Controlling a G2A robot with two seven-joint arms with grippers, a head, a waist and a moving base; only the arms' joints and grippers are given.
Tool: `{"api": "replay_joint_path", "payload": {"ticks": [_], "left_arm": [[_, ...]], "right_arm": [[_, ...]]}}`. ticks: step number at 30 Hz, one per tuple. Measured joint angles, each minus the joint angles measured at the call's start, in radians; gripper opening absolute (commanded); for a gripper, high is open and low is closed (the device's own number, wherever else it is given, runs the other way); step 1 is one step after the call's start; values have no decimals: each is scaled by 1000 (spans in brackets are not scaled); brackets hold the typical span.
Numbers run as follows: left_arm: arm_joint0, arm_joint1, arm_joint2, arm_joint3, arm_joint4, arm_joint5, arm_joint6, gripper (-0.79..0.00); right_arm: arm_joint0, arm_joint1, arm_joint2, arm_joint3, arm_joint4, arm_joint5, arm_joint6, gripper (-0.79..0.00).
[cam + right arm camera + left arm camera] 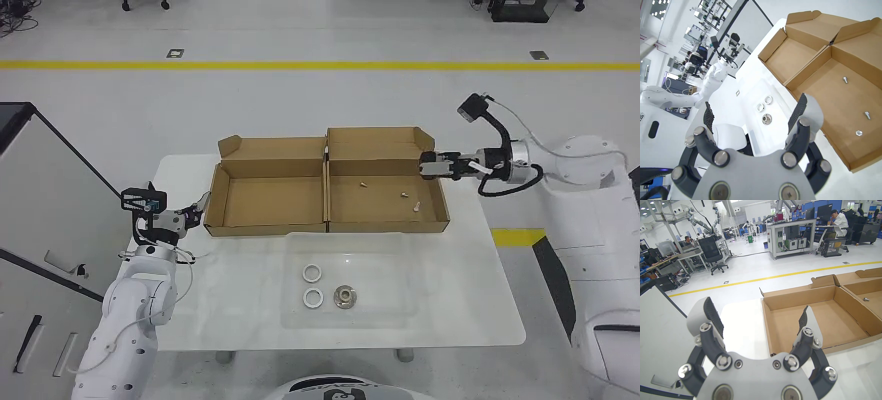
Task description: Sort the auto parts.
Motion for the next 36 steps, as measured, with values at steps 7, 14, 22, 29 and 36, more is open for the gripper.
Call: {"api": "replay_joint_path", "payload": {"ticks": [7, 14, 22, 29, 36], "left_arm": [[0, 0, 0, 0, 0, 0, 0, 0], [0, 0, 0, 0, 0, 0, 0, 0], [0, 0, 0, 0, 0, 0, 0, 0], [0, 0, 0, 0, 0, 0, 0, 0], [2, 10, -32, -143, 83, -84, -129, 0]], "right_arm": [[-65, 46, 33, -43, 96, -17, -17, 0], [-70, 54, 30, -41, 97, -21, -21, 0], [-70, 54, 30, -41, 97, -21, -21, 0], [-70, 54, 30, -41, 97, -21, -21, 0], [-70, 54, 30, -41, 97, -21, -21, 0]]}}
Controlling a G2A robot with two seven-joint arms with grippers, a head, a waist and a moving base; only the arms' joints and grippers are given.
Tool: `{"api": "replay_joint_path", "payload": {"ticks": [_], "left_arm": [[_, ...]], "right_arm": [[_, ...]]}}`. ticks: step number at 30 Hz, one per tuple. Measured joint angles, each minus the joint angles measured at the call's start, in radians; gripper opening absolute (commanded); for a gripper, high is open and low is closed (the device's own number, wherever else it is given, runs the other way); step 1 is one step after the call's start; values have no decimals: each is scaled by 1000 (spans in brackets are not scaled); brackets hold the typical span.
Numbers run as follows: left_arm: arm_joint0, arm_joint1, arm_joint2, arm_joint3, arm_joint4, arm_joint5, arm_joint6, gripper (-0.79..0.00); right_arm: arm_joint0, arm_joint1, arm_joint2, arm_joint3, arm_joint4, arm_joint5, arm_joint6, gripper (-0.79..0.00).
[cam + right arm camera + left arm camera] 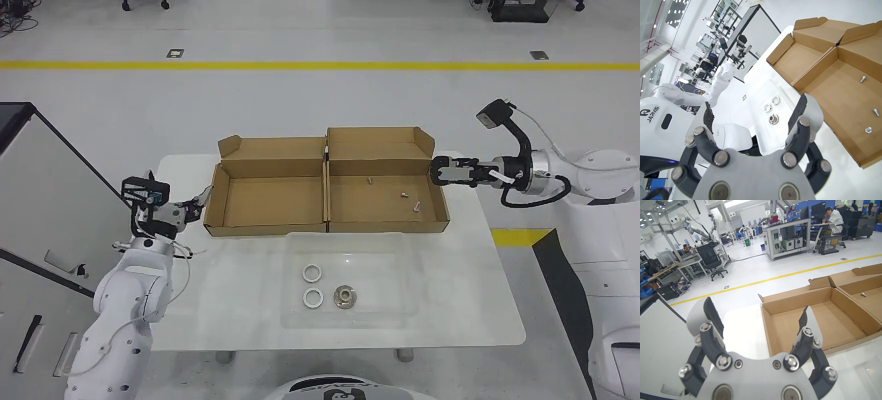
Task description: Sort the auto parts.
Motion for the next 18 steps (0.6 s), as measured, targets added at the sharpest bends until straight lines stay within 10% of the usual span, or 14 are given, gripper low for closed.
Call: {"api": "replay_joint_path", "payload": {"ticks": [18], "left_arm": [[33, 30, 90, -409, 133, -504, -389, 0]], "right_arm": [[0, 0, 0, 0, 0, 0, 0, 0]]}}
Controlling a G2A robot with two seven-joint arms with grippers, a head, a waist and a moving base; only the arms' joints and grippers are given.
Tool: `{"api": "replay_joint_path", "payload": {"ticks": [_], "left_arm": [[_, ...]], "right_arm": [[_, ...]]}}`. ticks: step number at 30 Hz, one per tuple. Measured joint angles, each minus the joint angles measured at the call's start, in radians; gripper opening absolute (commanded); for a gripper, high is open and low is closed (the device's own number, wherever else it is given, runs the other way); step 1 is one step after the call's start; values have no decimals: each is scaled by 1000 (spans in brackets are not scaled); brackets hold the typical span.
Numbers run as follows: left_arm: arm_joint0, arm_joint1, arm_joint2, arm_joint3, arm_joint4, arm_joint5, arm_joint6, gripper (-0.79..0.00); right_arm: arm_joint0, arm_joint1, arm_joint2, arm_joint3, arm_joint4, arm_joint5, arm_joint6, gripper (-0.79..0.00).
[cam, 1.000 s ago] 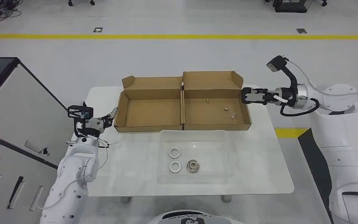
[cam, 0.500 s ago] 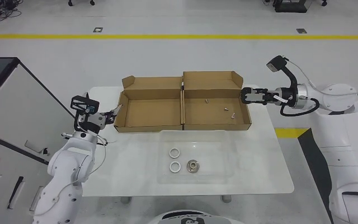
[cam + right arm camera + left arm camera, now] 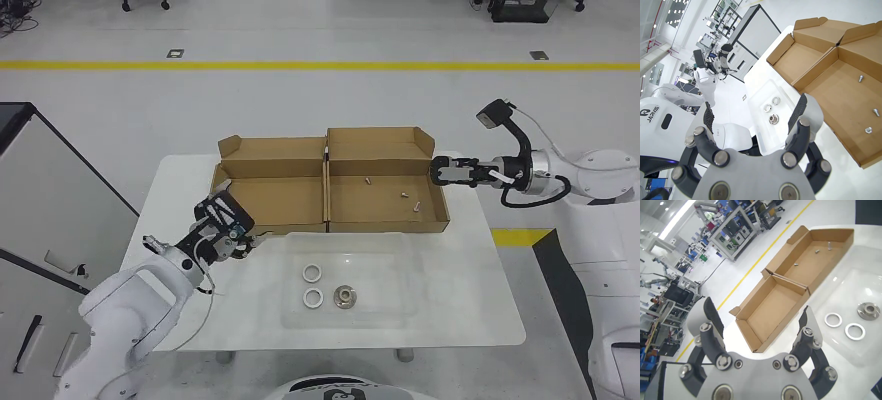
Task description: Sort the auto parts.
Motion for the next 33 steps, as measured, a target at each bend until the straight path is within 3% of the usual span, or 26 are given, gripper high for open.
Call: {"api": "replay_joint_path", "payload": {"ticks": [8, 16, 20, 27, 33], "left_arm": [[-112, -2, 158, 1, -69, -97, -205, 0], [-277, -14, 370, 1, -241, -113, -549, 0], [-369, -12, 500, 27, -303, -15, -703, 0], [-621, 2, 747, 129, -451, 155, -871, 0], [-831, 0, 902, 220, -619, 276, -992, 0]], "right_arm": [[0, 0, 0, 0, 0, 0, 0, 0], [0, 0, 0, 0, 0, 0, 0, 0], [0, 0, 0, 0, 0, 0, 0, 0], [0, 0, 0, 0, 0, 0, 0, 0], [0, 0, 0, 0, 0, 0, 0, 0]]}}
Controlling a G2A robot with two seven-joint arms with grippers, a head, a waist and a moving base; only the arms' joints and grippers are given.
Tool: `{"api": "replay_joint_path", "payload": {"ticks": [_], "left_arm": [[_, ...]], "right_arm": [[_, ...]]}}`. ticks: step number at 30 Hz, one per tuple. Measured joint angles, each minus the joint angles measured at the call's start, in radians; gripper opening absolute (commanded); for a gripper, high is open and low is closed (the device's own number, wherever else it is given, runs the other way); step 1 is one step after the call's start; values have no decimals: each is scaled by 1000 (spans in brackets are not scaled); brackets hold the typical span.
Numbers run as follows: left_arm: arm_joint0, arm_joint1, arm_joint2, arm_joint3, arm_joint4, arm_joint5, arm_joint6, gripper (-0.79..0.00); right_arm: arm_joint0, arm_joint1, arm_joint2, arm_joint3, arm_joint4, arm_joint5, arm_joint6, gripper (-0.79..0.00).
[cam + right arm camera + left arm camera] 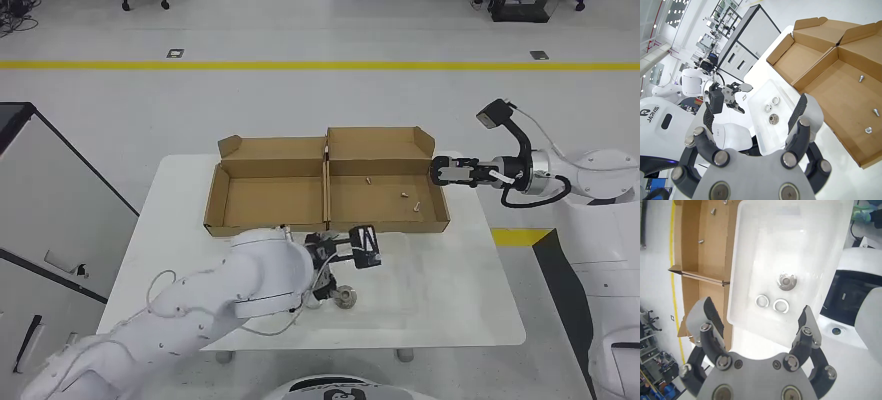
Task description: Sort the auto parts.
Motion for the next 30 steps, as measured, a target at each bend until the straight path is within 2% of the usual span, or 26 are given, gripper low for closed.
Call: {"api": "replay_joint_path", "payload": {"ticks": [4, 9, 18, 30], "left_arm": [[-98, -10, 92, 73, -37, 29, -28, 0], [-153, -34, 170, 131, -71, 41, -26, 0], [-193, -87, 232, 289, -128, 50, 42, 0], [-209, -136, 283, 416, -151, 39, 85, 0]], "right_arm": [[0, 0, 0, 0, 0, 0, 0, 0], [0, 0, 0, 0, 0, 0, 0, 0], [0, 0, 0, 0, 0, 0, 0, 0], [0, 0, 0, 0, 0, 0, 0, 0]]}}
